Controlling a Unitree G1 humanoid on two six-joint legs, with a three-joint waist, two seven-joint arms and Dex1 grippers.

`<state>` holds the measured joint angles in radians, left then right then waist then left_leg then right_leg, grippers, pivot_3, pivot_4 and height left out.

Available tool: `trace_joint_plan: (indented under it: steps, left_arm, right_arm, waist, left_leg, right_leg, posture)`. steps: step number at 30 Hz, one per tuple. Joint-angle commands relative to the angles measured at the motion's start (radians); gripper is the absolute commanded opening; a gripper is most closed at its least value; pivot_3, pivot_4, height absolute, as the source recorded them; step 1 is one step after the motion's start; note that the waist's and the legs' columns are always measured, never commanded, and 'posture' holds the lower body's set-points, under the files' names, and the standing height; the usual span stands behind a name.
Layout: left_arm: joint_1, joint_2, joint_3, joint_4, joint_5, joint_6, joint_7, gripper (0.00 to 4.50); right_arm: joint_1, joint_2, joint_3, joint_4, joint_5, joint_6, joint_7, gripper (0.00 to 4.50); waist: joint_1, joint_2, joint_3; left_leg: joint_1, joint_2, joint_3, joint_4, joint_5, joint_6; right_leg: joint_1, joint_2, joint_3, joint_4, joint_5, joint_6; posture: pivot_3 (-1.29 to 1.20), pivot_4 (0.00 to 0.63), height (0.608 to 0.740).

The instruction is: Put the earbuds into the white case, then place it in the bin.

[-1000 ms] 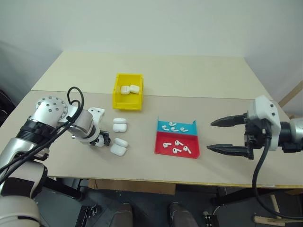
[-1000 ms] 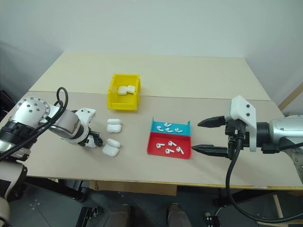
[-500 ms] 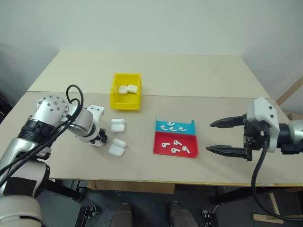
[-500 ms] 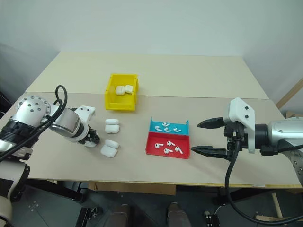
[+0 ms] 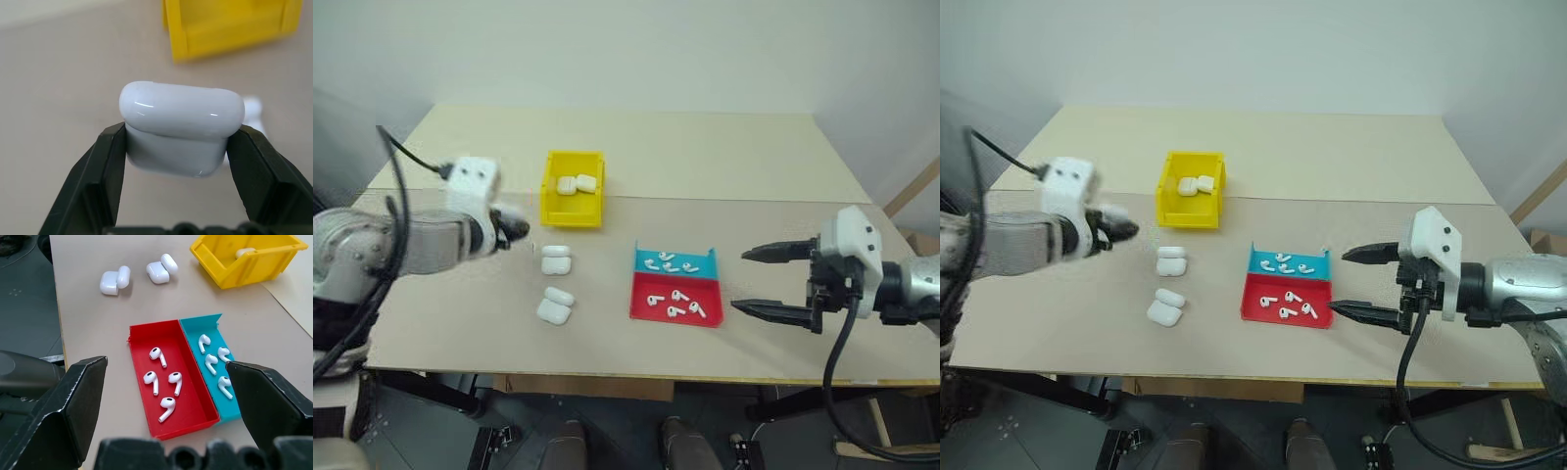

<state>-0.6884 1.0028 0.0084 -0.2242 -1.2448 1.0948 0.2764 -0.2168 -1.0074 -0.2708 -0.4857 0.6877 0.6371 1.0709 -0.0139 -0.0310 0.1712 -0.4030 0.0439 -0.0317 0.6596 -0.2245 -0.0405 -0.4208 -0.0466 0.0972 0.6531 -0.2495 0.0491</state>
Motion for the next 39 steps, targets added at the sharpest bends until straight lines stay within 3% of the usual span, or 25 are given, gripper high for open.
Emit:
trace_joint_plan:
  steps: [1, 5, 10, 16, 23, 29, 32, 36, 39]
  left_arm:
    - [0.056, -0.035, 0.148, -0.050, 0.096, -0.216, -0.313, 2.80]
    - [0.109, -0.099, 0.213, -0.014, 0.139, -0.378, -0.701, 2.80]
    - [0.127, -0.156, 0.189, 0.103, 0.187, -0.567, -1.345, 2.80]
    - [0.090, -0.189, 0.111, 0.171, 0.254, -0.614, -1.737, 2.80]
    - [0.124, -0.224, 0.106, 0.129, 0.303, -0.615, -1.812, 2.80]
    - [0.176, -0.260, 0.141, 0.071, 0.306, -0.610, -1.742, 2.80]
    - [0.222, -0.277, 0.144, 0.031, 0.310, -0.613, -1.722, 2.80]
    - [0.260, -0.303, 0.153, -0.022, 0.316, -0.616, -1.670, 2.80]
    - [0.296, -0.311, 0.162, -0.054, 0.326, -0.623, -1.641, 2.80]
  right_arm:
    - [-0.016, 0.020, 0.000, -0.022, -0.016, -0.052, -0.020, 4.50]
    - [-0.029, 0.045, 0.022, -0.025, -0.033, -0.083, -0.029, 4.50]
    - [-0.064, 0.067, 0.058, -0.021, -0.050, -0.113, -0.033, 4.50]
    - [-0.097, 0.075, 0.081, -0.002, -0.054, -0.118, -0.021, 4.50]
    - [-0.169, 0.055, 0.160, -0.021, -0.060, -0.013, -0.066, 4.50]
    - [-0.419, 0.016, 0.336, -0.063, -0.016, 0.336, -0.142, 4.50]
    - [-0.546, -0.004, 0.496, -0.065, -0.073, 0.478, -0.147, 3.93]
    - [-0.634, 0.015, 0.642, -0.069, -0.135, 0.571, -0.176, 2.55]
    - [-0.679, 0.054, 0.750, -0.054, -0.198, 0.615, -0.219, 2.55]
  waist:
    - [0.000, 0.000, 0.000]
    - [0.003, 0.000, 0.000]
    - [-0.001, 0.000, 0.000]
    - [-0.005, 0.000, 0.000]
    - [-0.007, 0.000, 0.000]
    - [-0.023, 0.000, 0.000]
    - [-0.027, 0.000, 0.000]
    - [-0.024, 0.000, 0.000]
    - [-0.027, 0.000, 0.000]
  left_leg:
    - [0.000, 0.000, 0.000, 0.000, 0.000, 0.000]
    - [-0.001, 0.000, 0.000, 0.000, 0.000, 0.000]
    - [-0.002, 0.000, 0.000, 0.000, 0.000, 0.001]
    - [-0.002, 0.002, 0.000, 0.000, -0.001, 0.002]
    - [-0.002, 0.002, 0.000, 0.001, -0.001, 0.002]
    - [-0.002, 0.004, 0.000, 0.001, -0.001, 0.003]
    - [-0.002, 0.004, 0.000, 0.001, -0.002, 0.003]
    - [-0.003, 0.004, 0.000, 0.001, -0.002, 0.004]
    - [-0.003, 0.004, 0.000, 0.001, -0.002, 0.004]
  right_leg:
    - [0.000, 0.000, 0.000, 0.000, 0.000, 0.000]
    - [0.000, 0.000, -0.001, -0.002, 0.000, 0.000]
    - [0.001, 0.000, -0.001, -0.005, 0.001, 0.001]
    - [0.001, 0.001, -0.001, -0.005, 0.001, 0.001]
    - [0.001, 0.001, 0.000, -0.005, 0.001, 0.001]
    - [0.000, 0.003, -0.001, -0.004, 0.001, 0.001]
    - [0.000, 0.003, -0.001, -0.004, 0.001, 0.000]
    - [-0.001, 0.003, -0.001, -0.004, 0.001, 0.000]
    - [-0.001, 0.002, -0.001, -0.004, 0.001, 0.000]
  posture:
    - [0.00, 0.150, 0.740]
    - [0.00, 0.150, 0.740]
    - [0.00, 0.150, 0.740]
    - [0.00, 0.150, 0.740]
    - [0.00, 0.150, 0.740]
    - [0.00, 0.150, 0.740]
    - [0.00, 0.150, 0.740]
    - [0.00, 0.150, 0.740]
    - [0.00, 0.150, 0.740]
